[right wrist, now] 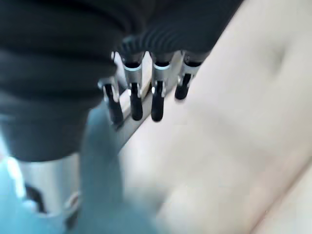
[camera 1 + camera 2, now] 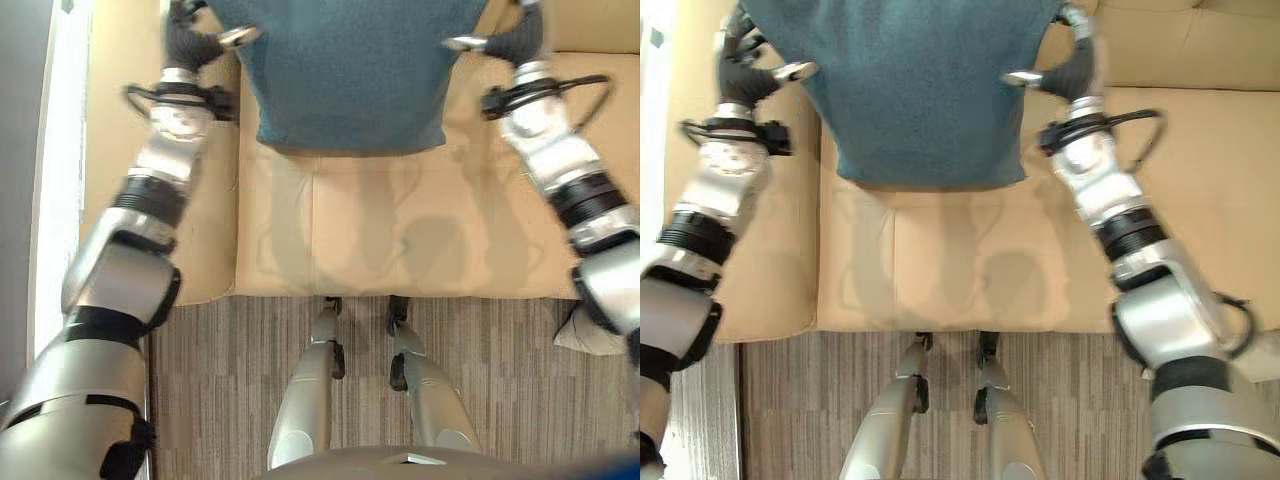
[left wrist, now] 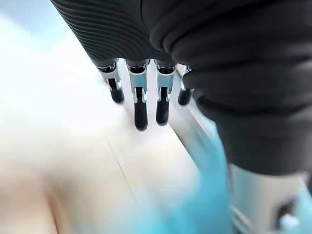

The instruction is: Pick up all the scattered cushions and arrange them neatly on the sofa.

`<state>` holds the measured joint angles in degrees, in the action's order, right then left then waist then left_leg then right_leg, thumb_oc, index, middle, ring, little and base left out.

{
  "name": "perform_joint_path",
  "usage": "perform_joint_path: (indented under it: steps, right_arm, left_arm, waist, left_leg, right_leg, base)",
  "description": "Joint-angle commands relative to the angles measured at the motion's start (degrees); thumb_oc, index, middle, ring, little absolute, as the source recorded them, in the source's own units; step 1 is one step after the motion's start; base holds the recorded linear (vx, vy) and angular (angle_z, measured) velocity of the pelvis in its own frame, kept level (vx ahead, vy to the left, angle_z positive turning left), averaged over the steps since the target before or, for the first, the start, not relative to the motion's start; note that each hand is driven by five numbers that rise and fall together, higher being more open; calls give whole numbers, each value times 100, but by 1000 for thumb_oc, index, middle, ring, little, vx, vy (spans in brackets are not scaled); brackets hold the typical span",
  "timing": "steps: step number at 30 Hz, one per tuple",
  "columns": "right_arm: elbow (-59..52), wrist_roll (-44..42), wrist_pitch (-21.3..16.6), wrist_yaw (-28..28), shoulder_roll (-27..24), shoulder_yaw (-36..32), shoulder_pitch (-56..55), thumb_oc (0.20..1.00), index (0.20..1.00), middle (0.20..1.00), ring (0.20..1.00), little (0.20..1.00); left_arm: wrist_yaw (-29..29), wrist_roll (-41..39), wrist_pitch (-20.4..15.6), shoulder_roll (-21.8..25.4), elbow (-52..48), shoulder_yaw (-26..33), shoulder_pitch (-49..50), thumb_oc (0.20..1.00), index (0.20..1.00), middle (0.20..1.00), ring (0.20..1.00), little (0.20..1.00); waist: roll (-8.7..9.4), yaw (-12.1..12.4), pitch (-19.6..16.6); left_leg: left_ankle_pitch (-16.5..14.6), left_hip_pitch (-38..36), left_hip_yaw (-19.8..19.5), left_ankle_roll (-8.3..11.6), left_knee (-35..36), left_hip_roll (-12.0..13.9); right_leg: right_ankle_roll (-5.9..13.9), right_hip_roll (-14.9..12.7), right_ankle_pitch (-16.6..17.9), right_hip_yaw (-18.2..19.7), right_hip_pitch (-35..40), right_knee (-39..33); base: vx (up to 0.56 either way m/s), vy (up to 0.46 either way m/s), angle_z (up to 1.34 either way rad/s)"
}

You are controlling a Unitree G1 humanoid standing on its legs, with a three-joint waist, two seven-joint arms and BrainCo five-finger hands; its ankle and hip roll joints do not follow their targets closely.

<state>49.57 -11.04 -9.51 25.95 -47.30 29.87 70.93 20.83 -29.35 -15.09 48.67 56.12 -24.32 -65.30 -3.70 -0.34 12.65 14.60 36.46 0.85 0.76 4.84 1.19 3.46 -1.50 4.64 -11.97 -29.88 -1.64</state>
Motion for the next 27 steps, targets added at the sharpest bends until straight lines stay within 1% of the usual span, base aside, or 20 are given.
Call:
perform_joint_path:
  steps: [1,2,4,6,7,9,12,13,16,19,20,22,23,24,25,27]
  right_arm:
    - [-52,-158,-182,-218,-31,78,-328,1000,1000,1000,1000,1000]
    - [-54,-158,-183,-219,-30,79,-332,1000,1000,1000,1000,1000]
    - [-41,-30,-154,-335,-408,-301,-1065,1000,1000,1000,1000,1000]
    - [-135,37,-165,-371,-491,-649,-1603,1000,1000,1000,1000,1000]
    - [-403,178,-139,-459,-494,-1100,-2385,1000,1000,1000,1000,1000]
    - [-864,373,-108,-591,-444,-1575,-3276,1000,1000,1000,1000,1000]
    - [-1427,616,-119,-820,-147,-2278,-4568,1000,1000,1000,1000,1000]
    - [-1689,775,-101,-1065,232,-2766,-5532,1000,1000,1000,1000,1000]
    - [-1759,946,-75,-1325,660,-3076,-6329,1000,1000,1000,1000,1000]
    - [-1517,1173,-41,-1527,1110,-3020,-6764,1000,1000,1000,1000,1000]
    - [-1222,1334,-22,-1605,1322,-2903,-6875,1000,1000,1000,1000,1000]
    - [-835,1407,-3,-1655,1548,-2793,-6947,1000,1000,1000,1000,1000]
    - [-170,1598,84,-1711,1849,-2507,-6998,1000,1000,1000,1000,1000]
    - [305,1657,155,-1728,2049,-2396,-7030,1000,1000,1000,1000,1000]
    - [312,1657,151,-1726,2049,-2394,-7024,1000,1000,1000,1000,1000]
    - [607,1637,205,-1741,2215,-2348,-7059,1000,1000,1000,1000,1000]
  left_arm:
    - [-282,-243,-314,-57,-30,73,181,1000,1000,1000,1000,1000]
    - [-283,-243,-314,-57,-34,77,189,1000,1000,1000,1000,1000]
    - [-383,-361,-352,150,-232,702,1060,1000,1000,1000,1000,1000]
    - [-411,-327,-384,140,-506,1074,1639,1000,1000,1000,1000,1000]
    - [-473,-252,-432,75,-1109,1529,2473,1000,1000,1000,1000,1000]
    - [-536,-72,-424,-90,-1696,1962,3415,1000,1000,1000,1000,1000]
    - [-765,132,-352,-573,-2340,2416,4687,1000,1000,1000,1000,1000]
    - [-1037,332,-214,-1085,-2729,2676,5743,1000,1000,1000,1000,1000]
    - [-1318,553,-56,-1522,-2773,2932,6648,1000,1000,1000,1000,1000]
    - [-1528,886,146,-1938,-2362,2885,7195,1000,1000,1000,1000,1000]
    - [-1622,1266,261,-2137,-1857,2706,7323,1000,1000,1000,1000,1000]
    - [-1698,1606,365,-2387,-1228,2496,7340,1000,1000,1000,1000,1000]
    - [-1775,1932,530,-2808,-60,2292,7251,1000,1000,1000,1000,1000]
    - [-1789,2012,647,-3053,655,2301,7204,1000,1000,1000,1000,1000]
    - [-1789,2013,642,-3055,663,2302,7198,1000,1000,1000,1000,1000]
    - [-1780,2159,710,-3175,1045,2306,7184,1000,1000,1000,1000,1000]
  waist:
    - [282,67,-743]
    - [281,66,-744]
    - [309,74,-783]
    - [325,82,-800]
    - [347,95,-804]
    - [380,98,-824]
    - [434,102,-838]
    - [454,119,-842]
    - [459,118,-903]
    - [453,128,-932]
    - [431,116,-968]
    - [428,118,-968]
    - [412,116,-1012]
    - [424,125,-1046]
    - [424,124,-1036]
    - [443,124,-1077]
  left_leg:
    - [-797,-753,120,506,16,-109]
    - [-798,-756,120,506,16,-109]
    - [-839,-895,122,506,16,-110]
    - [-867,-991,123,500,16,-106]
    - [-911,-1155,106,484,16,-92]
    - [-956,-1361,120,475,16,-74]
    - [-1016,-1681,96,454,16,-27]
    - [-1122,-2049,106,430,16,-3]
    - [-1169,-2347,112,389,16,17]
    - [-1220,-2668,151,365,16,46]
    - [-1239,-2831,178,352,16,72]
    - [-1271,-3013,213,341,16,77]
    - [-1298,-3198,277,340,16,106]
    - [-1323,-3321,295,343,16,130]
    - [-1325,-3331,295,343,16,131]
    - [-1349,-3443,320,349,16,139]
  right_leg:
    - [523,-349,168,102,125,-336]
    - [523,-349,168,102,128,-336]
    - [521,-346,122,96,286,-336]
    - [514,-350,94,84,390,-336]
    - [506,-347,64,87,553,-336]
    - [501,-356,8,56,800,-336]
    - [503,-385,-56,38,1147,-336]
    - [497,-409,-150,1,1515,-336]
    - [487,-433,-208,-46,1820,-336]
    - [477,-429,-271,-48,2147,-336]
    - [462,-425,-290,-44,2303,-336]
    - [456,-424,-319,-38,2487,-336]
    - [443,-416,-365,-45,2670,-336]
    - [422,-404,-398,-47,2811,-336]
    - [422,-403,-399,-47,2820,-336]
    - [408,-391,-434,-38,2934,-336]
  base:
    - [25,3,6]
    - [34,3,4]
    - [44,2,0]
    - [48,-10,5]
    - [61,-16,8]
    - [76,-21,5]
    - [93,-34,3]
    - [121,-54,5]
    - [85,-28,12]
    - [16,-30,7]
    - [-40,-25,3]
    - [-69,-33,-1]
    - [-105,-78,-12]
    - [-89,-68,-17]
    - [-32,-50,-18]
    - [-24,-44,-13]
